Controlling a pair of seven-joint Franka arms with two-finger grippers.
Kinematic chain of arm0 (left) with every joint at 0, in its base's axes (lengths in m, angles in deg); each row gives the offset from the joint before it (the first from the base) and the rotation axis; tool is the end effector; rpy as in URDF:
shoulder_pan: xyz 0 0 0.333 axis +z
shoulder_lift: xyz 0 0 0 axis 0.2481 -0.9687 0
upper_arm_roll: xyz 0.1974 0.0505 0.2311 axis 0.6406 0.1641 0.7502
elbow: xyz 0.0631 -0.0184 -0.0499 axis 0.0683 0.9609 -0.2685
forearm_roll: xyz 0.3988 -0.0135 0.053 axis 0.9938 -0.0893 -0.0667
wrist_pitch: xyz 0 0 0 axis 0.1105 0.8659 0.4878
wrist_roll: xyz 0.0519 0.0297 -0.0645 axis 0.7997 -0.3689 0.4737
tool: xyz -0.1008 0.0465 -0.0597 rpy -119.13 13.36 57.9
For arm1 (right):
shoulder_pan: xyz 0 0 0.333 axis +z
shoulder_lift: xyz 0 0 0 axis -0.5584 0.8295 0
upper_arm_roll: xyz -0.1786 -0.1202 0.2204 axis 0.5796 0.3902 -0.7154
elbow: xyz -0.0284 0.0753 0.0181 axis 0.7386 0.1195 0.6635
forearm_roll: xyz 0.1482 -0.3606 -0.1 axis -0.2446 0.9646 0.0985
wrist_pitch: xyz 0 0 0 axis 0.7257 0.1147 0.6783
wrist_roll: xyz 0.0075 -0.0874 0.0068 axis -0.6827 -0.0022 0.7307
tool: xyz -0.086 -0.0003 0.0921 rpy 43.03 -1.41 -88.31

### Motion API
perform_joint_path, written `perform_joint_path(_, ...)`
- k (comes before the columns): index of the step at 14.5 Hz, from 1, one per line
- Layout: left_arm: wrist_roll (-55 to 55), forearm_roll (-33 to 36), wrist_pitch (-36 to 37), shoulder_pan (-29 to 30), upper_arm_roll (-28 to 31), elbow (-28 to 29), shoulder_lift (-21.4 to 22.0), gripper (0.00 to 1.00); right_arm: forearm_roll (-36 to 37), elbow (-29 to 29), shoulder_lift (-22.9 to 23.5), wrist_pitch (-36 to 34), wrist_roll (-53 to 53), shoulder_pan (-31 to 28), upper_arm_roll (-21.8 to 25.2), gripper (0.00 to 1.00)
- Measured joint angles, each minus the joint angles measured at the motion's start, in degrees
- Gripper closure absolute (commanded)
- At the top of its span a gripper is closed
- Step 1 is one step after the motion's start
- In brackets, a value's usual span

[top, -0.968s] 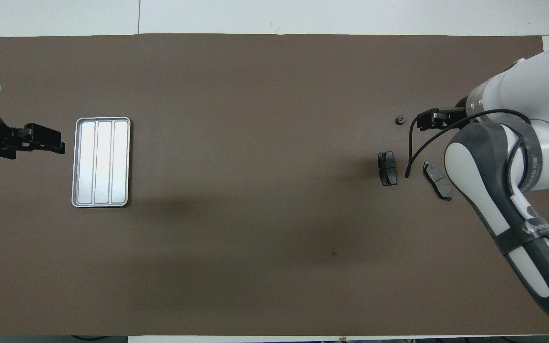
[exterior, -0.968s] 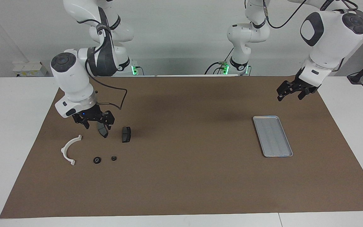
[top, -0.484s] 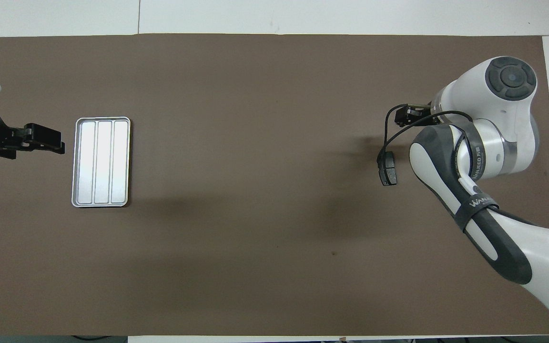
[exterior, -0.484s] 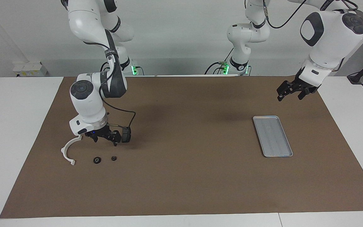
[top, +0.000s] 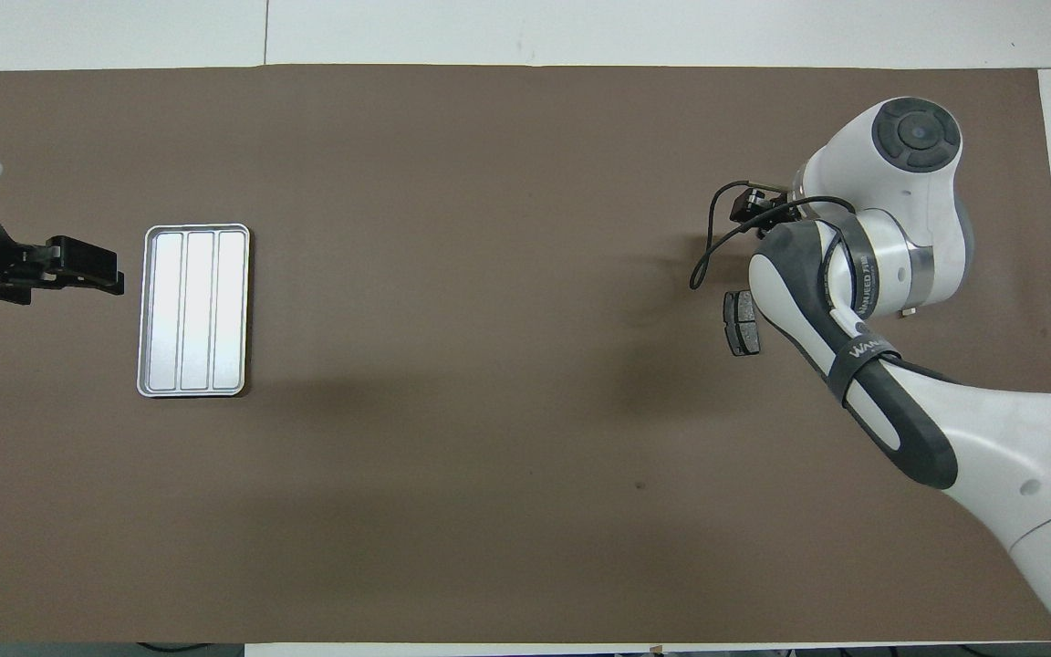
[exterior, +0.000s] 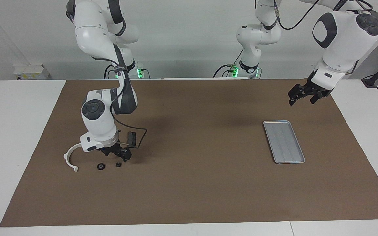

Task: Pick bearing gear from pile to tray
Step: 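Close the right gripper on the black bearing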

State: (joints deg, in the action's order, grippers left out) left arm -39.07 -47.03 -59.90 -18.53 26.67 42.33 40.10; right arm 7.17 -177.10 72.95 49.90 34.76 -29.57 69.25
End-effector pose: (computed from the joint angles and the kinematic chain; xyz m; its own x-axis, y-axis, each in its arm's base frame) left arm 0.5756 -0.0191 0.5324 0.9994 0.0158 -0.0293 0.0168 -0.9992 0.0349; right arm 0.6760 0.0736 0.2804 0.9372 -0.3457 0.0473 -0.3478 -0.9364 0.0475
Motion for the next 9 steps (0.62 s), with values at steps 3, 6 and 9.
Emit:
perform_joint_path(3, 0.0, 0.0, -0.1, 0.0, 0.0, 0.2, 0.0, 0.00, 0.0, 2.0, 2.2, 0.2, 1.7, 0.7, 0.0, 0.05)
perform_joint_path(6, 0.0, 0.0, -0.4, 0.0, 0.0, 0.4, 0.0, 0.00, 0.4, 2.7, 3.5, 1.6, 1.7, 0.5, 0.2, 0.05)
perform_joint_path(9, 0.0, 0.0, -0.6, 0.0, 0.0, 0.6, 0.0, 0.00, 0.8, 2.8, 3.8, 2.0, 1.7, 0.2, 0.3, 0.05)
